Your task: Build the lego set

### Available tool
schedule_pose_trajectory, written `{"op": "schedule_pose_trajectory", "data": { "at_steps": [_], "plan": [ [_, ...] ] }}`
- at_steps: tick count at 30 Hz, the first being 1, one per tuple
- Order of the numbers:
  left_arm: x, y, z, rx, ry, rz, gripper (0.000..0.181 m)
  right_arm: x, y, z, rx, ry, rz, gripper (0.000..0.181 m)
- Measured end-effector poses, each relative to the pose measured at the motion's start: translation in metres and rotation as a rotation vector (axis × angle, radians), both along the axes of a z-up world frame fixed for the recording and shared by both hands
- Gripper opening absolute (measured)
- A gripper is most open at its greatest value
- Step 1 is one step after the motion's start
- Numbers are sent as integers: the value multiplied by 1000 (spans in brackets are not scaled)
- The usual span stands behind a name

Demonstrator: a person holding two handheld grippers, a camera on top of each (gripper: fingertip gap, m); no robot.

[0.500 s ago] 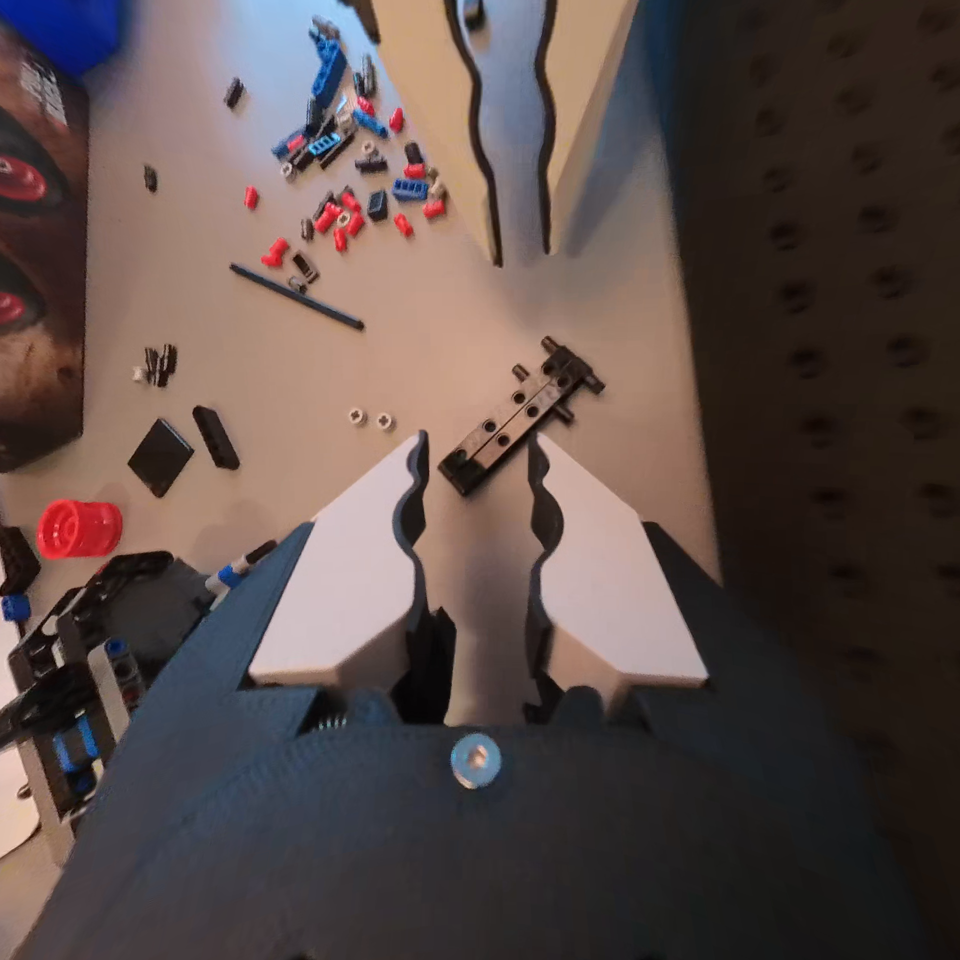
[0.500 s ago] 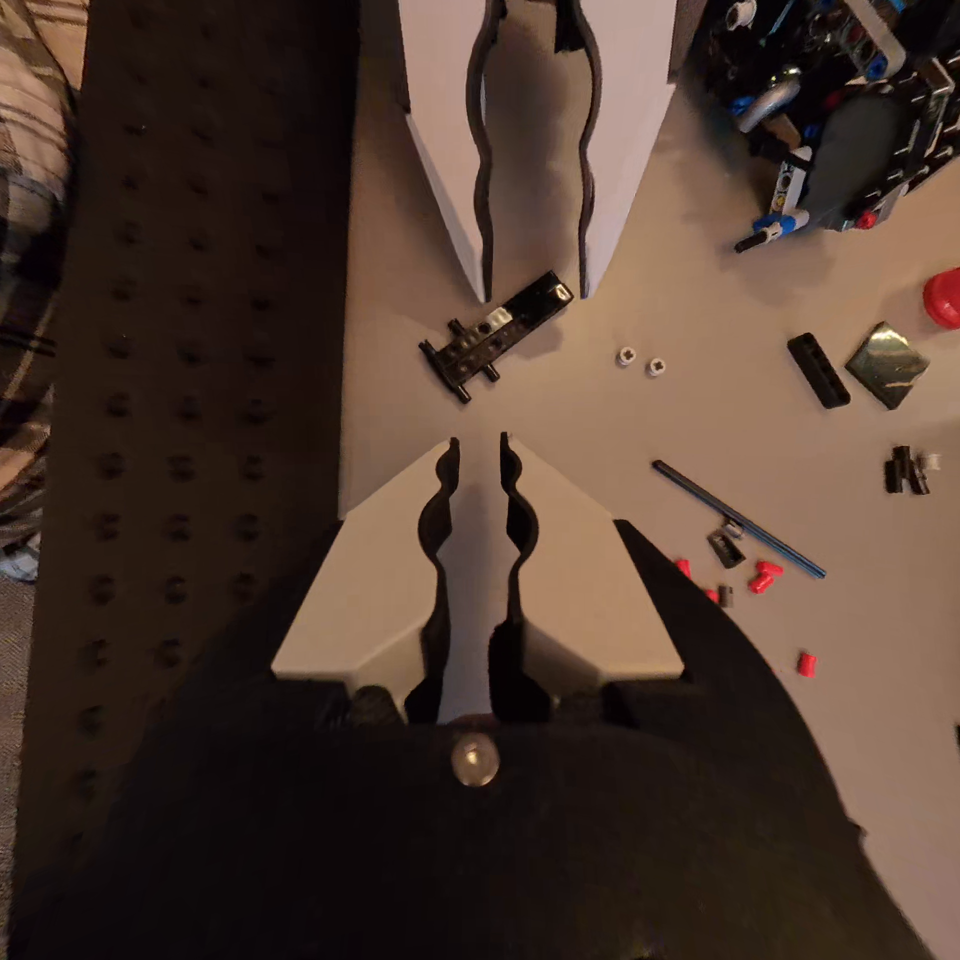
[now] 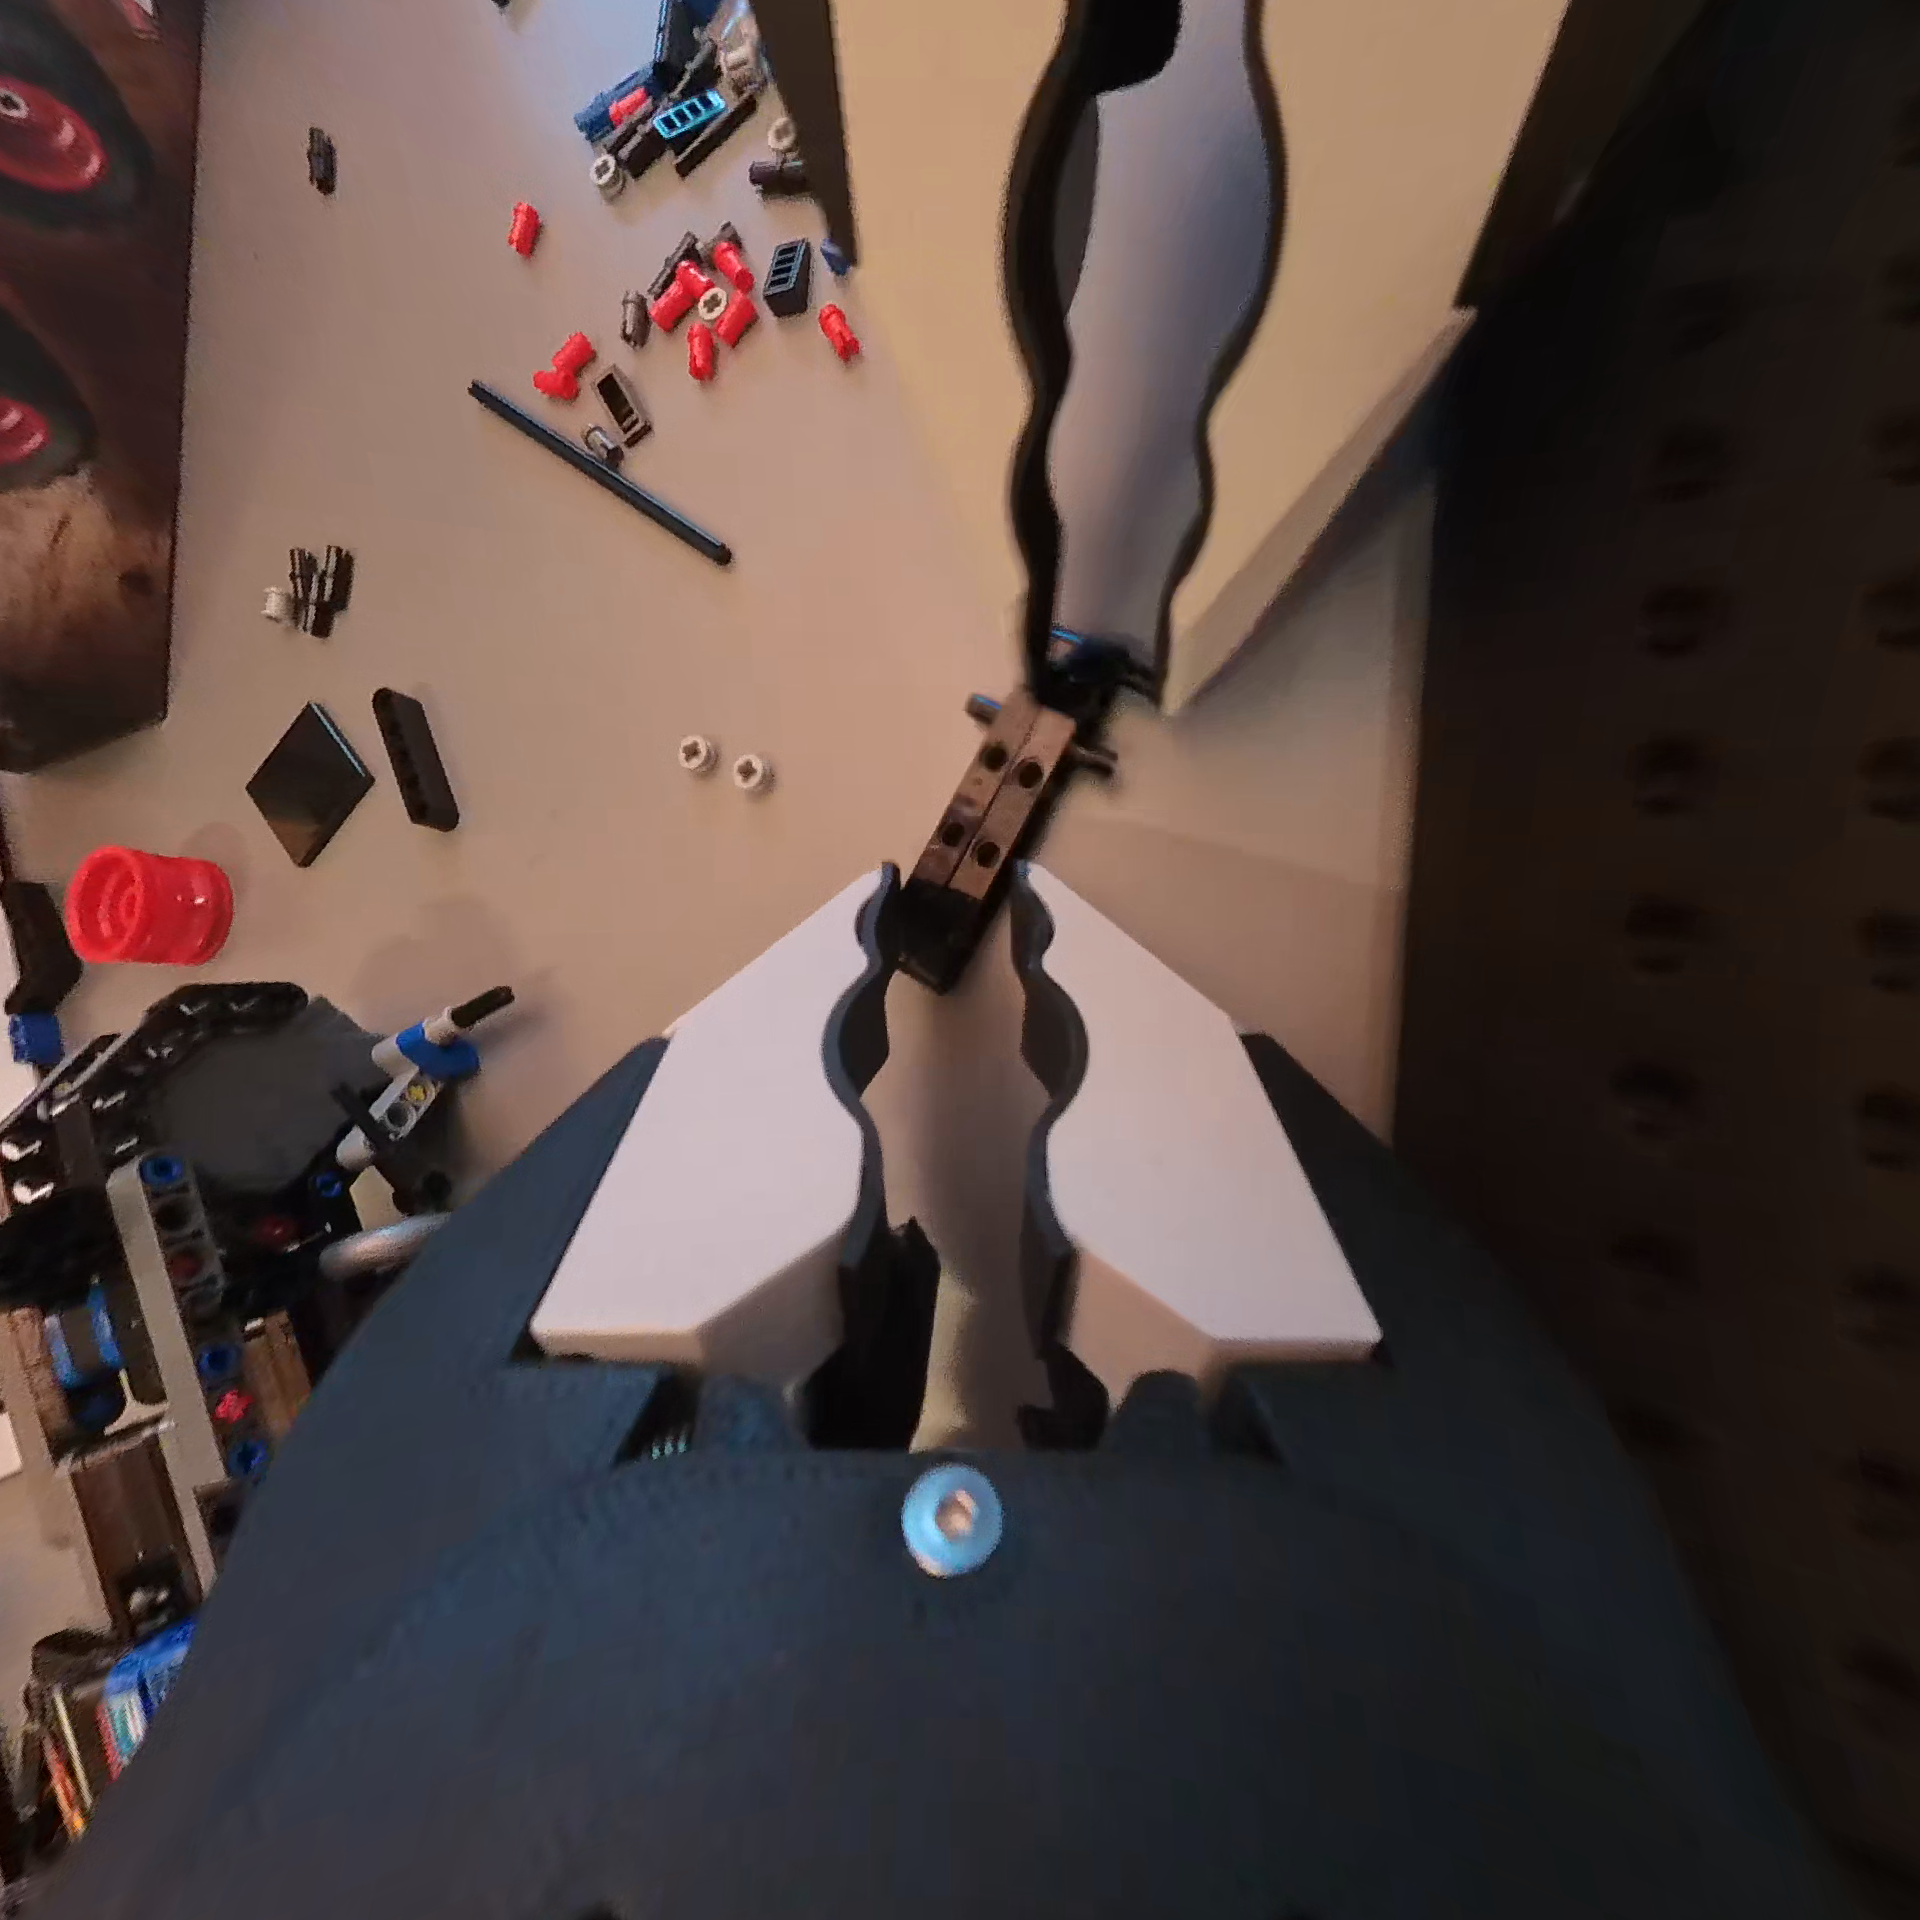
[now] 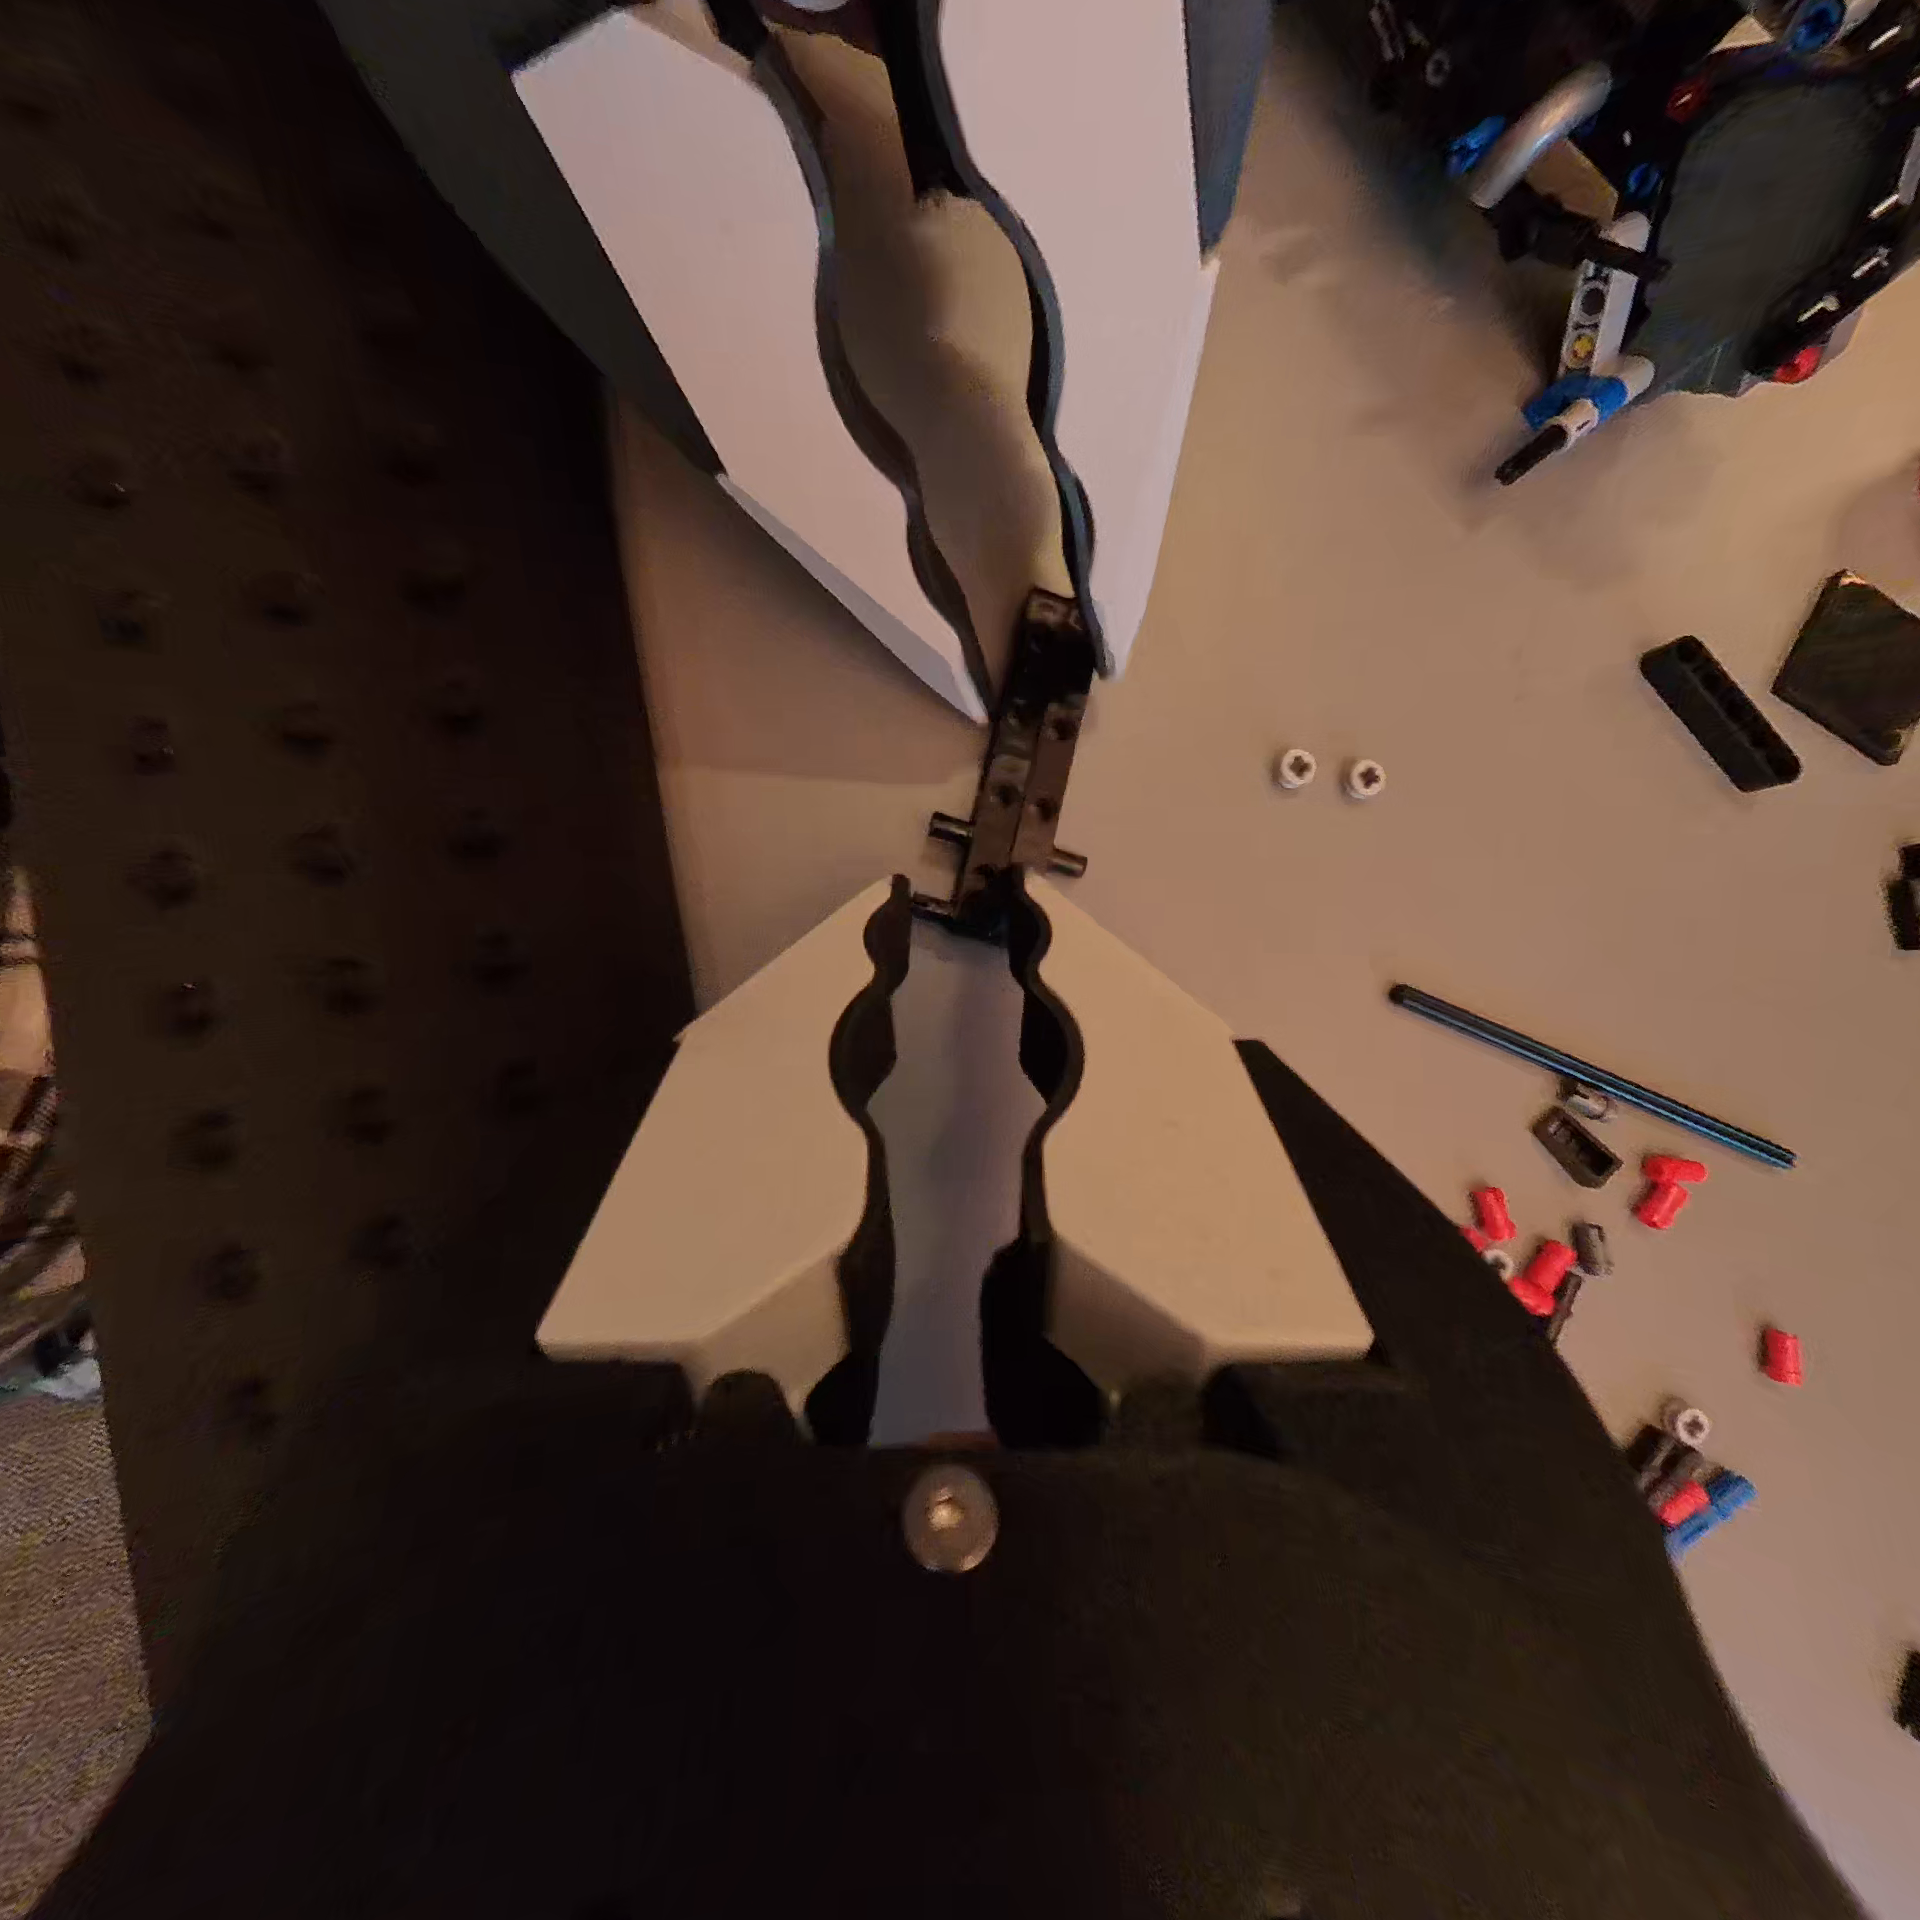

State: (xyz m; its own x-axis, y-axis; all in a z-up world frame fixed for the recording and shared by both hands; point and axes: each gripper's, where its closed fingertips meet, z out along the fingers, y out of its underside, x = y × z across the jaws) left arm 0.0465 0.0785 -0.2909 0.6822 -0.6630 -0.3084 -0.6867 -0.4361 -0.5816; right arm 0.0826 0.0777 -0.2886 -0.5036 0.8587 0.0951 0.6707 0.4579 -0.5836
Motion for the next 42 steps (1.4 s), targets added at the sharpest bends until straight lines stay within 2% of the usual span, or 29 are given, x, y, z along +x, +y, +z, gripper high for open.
{"op": "schedule_pose_trajectory", "data": {
  "at_steps": [3, 4, 10, 17, 21, 25, 31, 35, 38, 42],
  "plan": [
    [-1, -4, 0, 3, 9, 0, 17, -1, 8, -1, 36, 5, -4, 15],
    [0, -6, 0, -1, 4, -3, 16, -3, 11, 0, 49, 11, -9, 7],
    [0, -12, 0, 4, 1, -15, 17, -14, 22, -1, 103, 13, -13, 8],
    [-13, -15, 6, 19, -51, -19, 37, -18, 26, -1, 120, 20, -10, 7],
    [-22, -15, 2, -1, -79, 6, 40, -13, 32, 6, 92, 31, -31, 8],
    [-21, -14, 1, -7, -119, 3, 39, -4, 50, 23, 64, 67, -98, 8],
    [-9, -19, 0, -36, -159, -33, 34, 17, 109, 44, 56, 92, -303, 9],
    [1, -24, 0, -42, -172, -84, 34, 13, 132, 38, 42, 72, -370, 9],
    [-3, -19, 4, -14, -171, -63, 35, 2, 149, 23, 74, 25, -405, 8],
    [-8, -16, 9, 3, -203, -35, 35, -13, 160, 3, 21, -30, -432, 12]
  ]
}}
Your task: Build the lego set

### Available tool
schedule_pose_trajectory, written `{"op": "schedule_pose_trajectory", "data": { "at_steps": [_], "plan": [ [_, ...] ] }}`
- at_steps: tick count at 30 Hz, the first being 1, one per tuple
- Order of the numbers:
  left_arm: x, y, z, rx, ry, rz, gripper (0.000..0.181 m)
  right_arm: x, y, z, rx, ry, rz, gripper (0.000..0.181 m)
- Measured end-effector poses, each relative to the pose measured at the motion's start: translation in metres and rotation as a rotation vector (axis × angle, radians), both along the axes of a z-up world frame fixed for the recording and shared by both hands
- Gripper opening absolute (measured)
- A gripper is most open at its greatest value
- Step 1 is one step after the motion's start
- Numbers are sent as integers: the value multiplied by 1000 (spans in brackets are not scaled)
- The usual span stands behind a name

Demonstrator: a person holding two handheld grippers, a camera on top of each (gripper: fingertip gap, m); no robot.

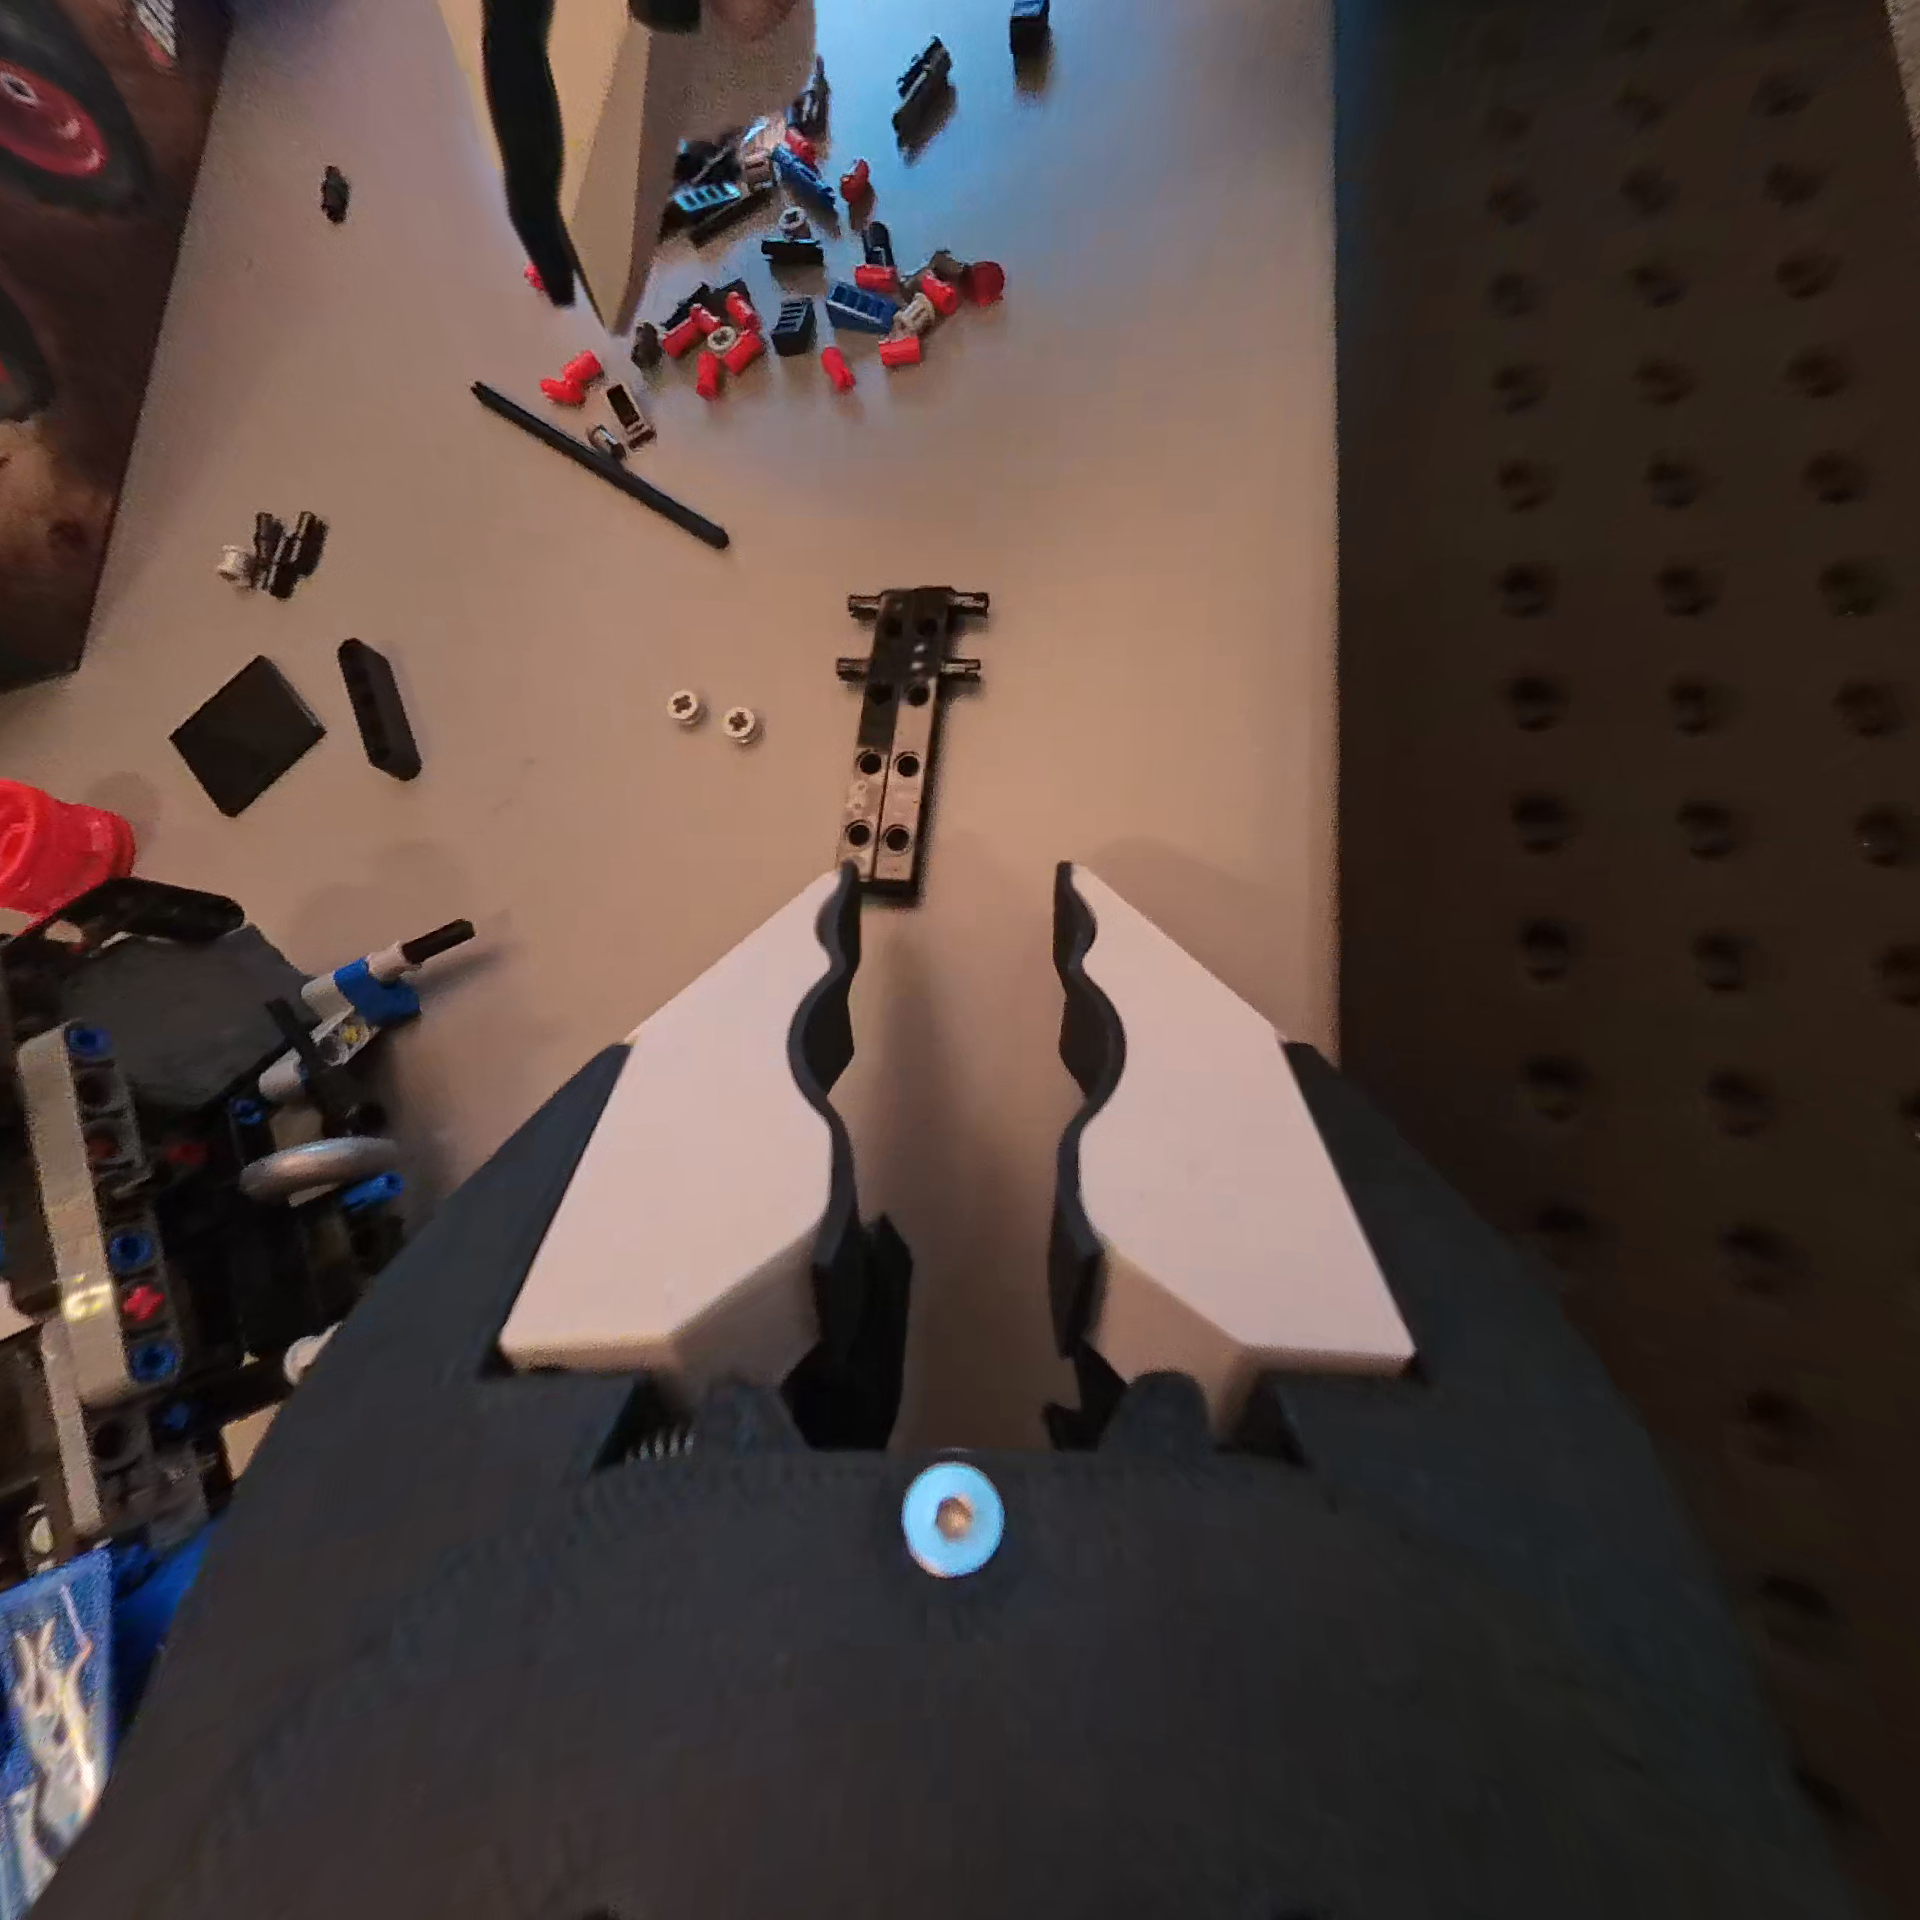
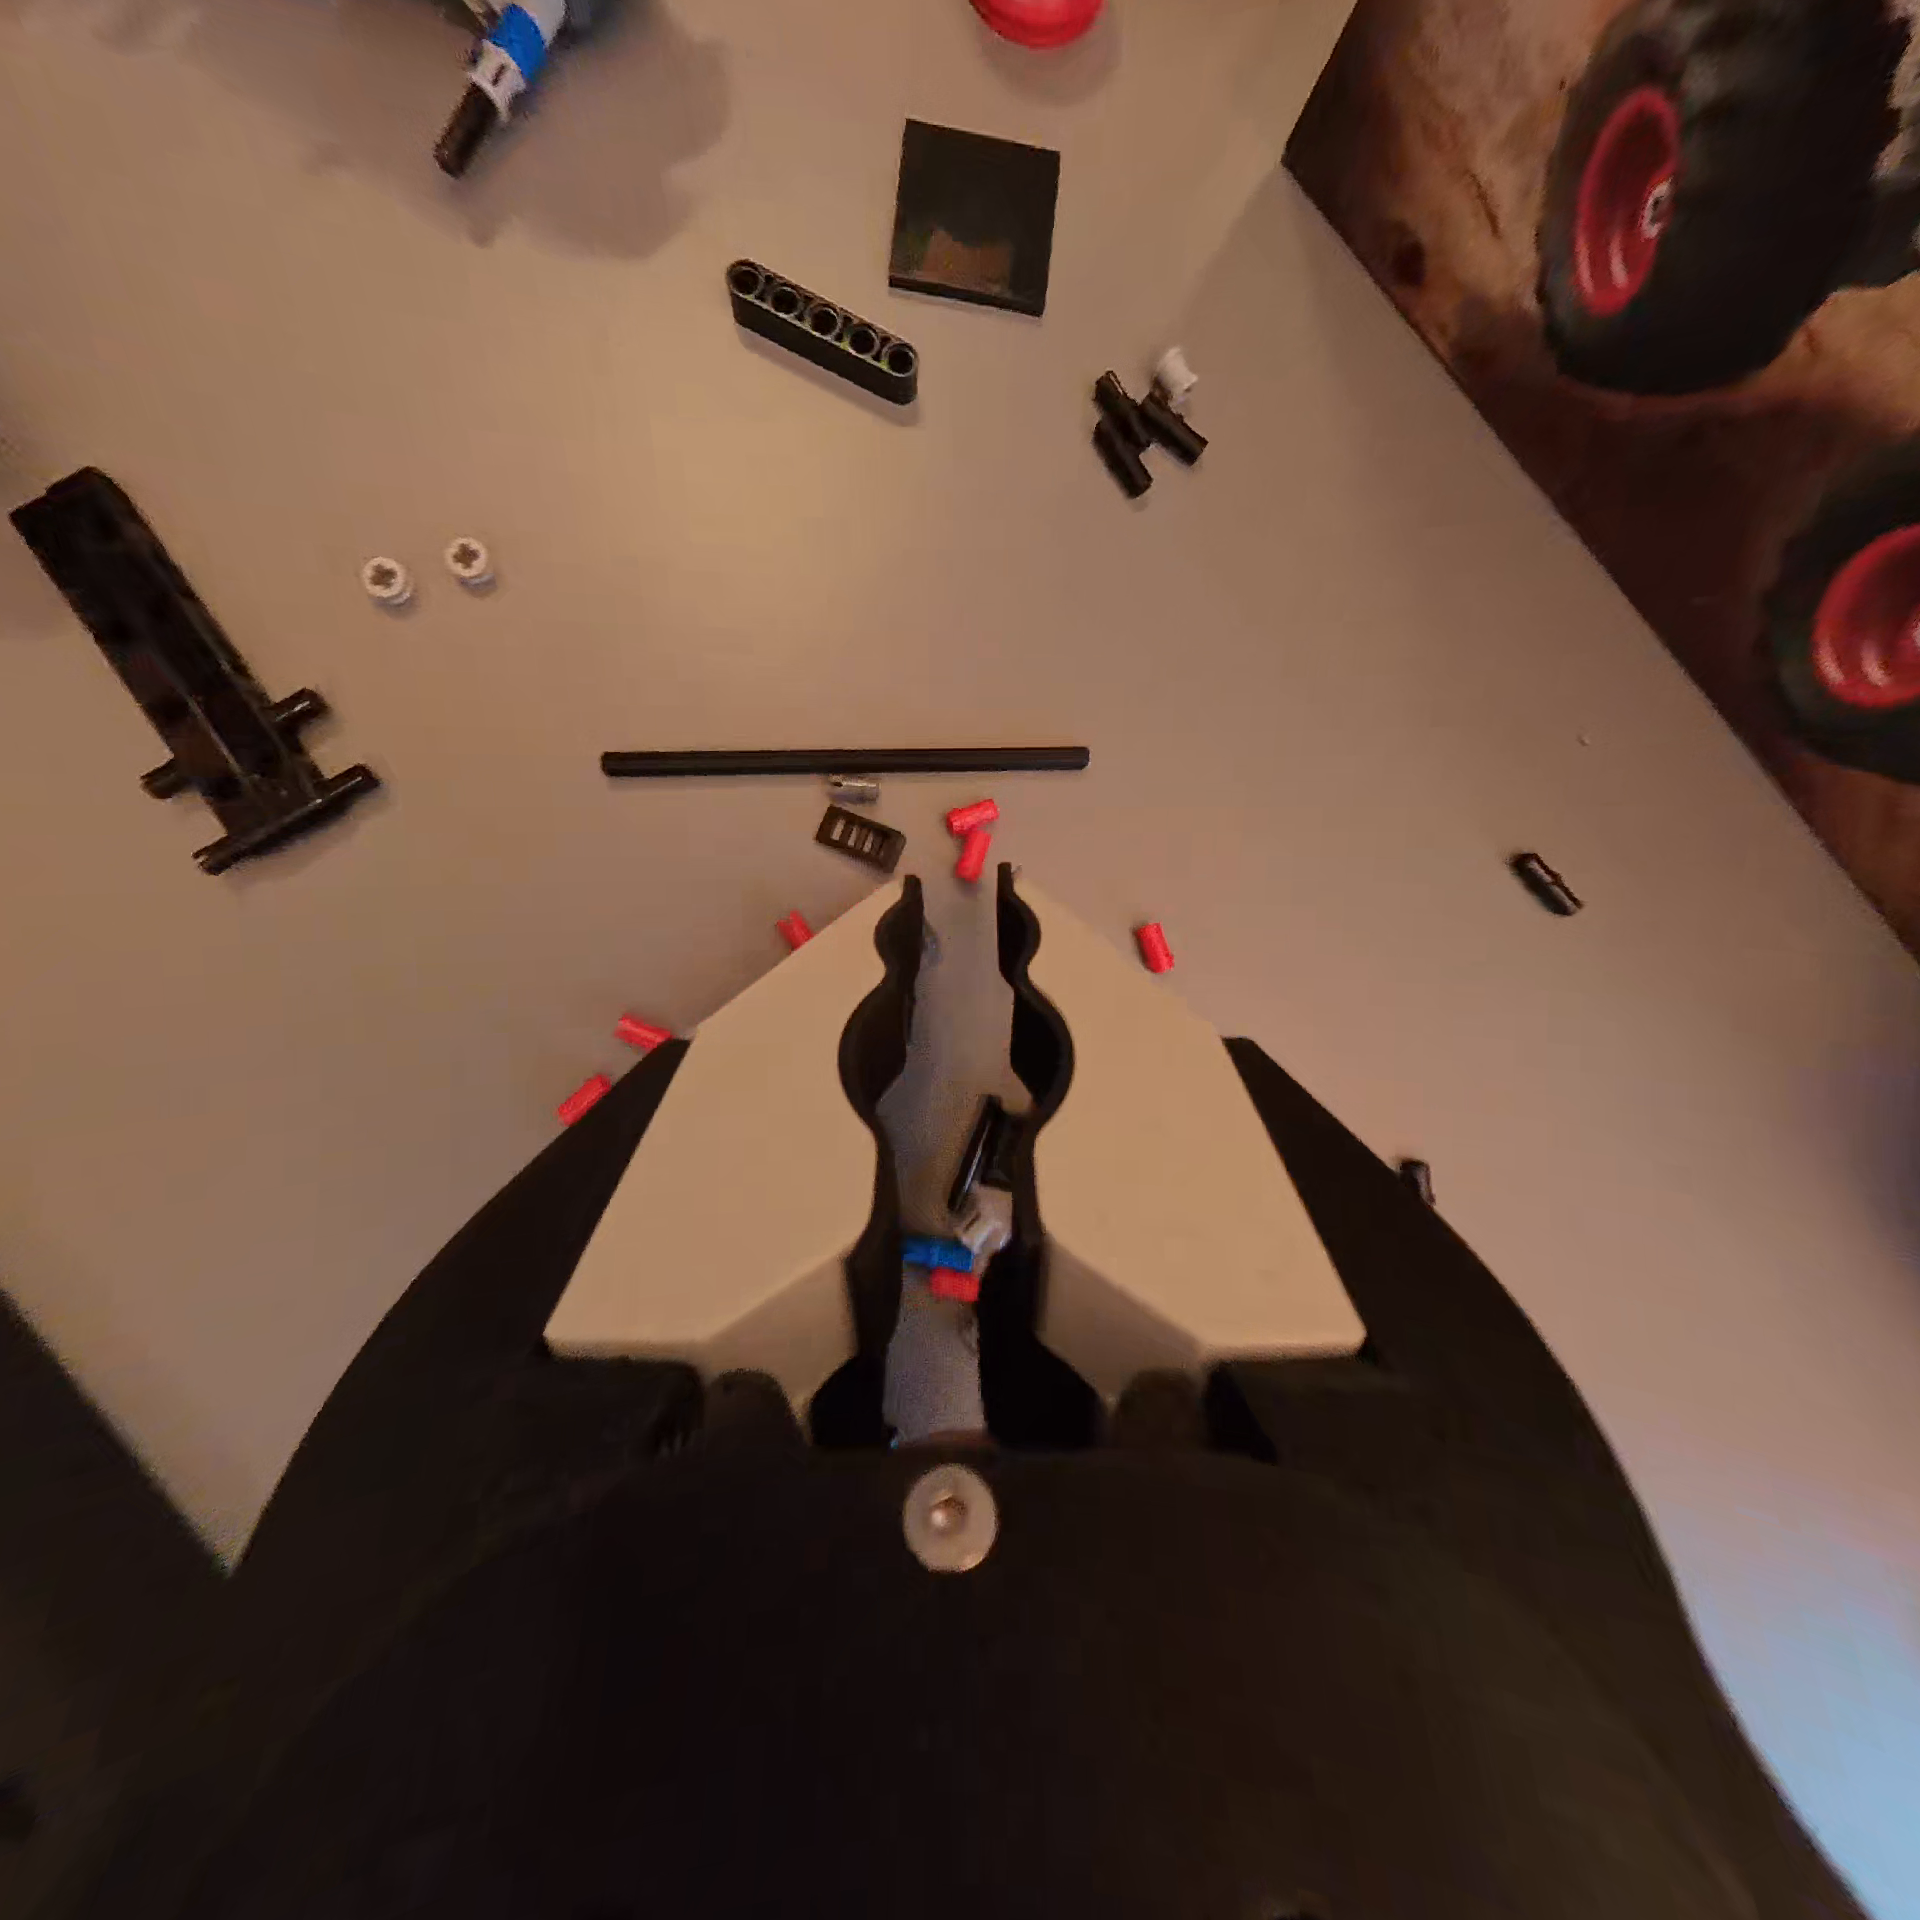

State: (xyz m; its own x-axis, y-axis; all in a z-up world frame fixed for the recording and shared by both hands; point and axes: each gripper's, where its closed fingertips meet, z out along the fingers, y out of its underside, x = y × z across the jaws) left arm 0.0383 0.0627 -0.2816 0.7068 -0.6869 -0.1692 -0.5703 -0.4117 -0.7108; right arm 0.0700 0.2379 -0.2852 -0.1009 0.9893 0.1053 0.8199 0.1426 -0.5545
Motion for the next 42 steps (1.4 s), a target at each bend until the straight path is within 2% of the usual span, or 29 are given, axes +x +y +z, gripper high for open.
{"op": "schedule_pose_trajectory", "data": {
  "at_steps": [6, 13, 17, 24, 26, 29, 32, 37, 42],
  "plan": [
    [-1, 3, 2, 15, 0, 9, 35, -6, 1, -9, -54, -4, -1, 4],
    [-9, 8, -1, 21, 28, 32, 36, -9, -3, -3, -43, 29, 21, 3],
    [-8, 7, -5, -21, 5, 36, 36, -10, -23, 14, -9, 66, 99, 3],
    [17, -8, -7, -48, -32, -89, 30, -13, -66, 34, -72, 141, 200, 3],
    [16, -3, 7, 28, -49, -82, 30, -15, -82, 42, -127, 177, 237, 3],
    [9, 14, 44, 251, -37, -36, 32, -19, -114, 57, -265, 234, 305, 3],
    [7, 22, 65, 460, 124, -32, 28, -22, -141, 65, -367, 255, 369, 2],
    [16, 20, 67, 610, 340, -76, 19, -25, -162, 75, -505, 274, 422, 3],
    [11, 22, 68, 616, 365, -61, 12, -22, -165, 80, -608, 288, 439, 3]
  ]
}}
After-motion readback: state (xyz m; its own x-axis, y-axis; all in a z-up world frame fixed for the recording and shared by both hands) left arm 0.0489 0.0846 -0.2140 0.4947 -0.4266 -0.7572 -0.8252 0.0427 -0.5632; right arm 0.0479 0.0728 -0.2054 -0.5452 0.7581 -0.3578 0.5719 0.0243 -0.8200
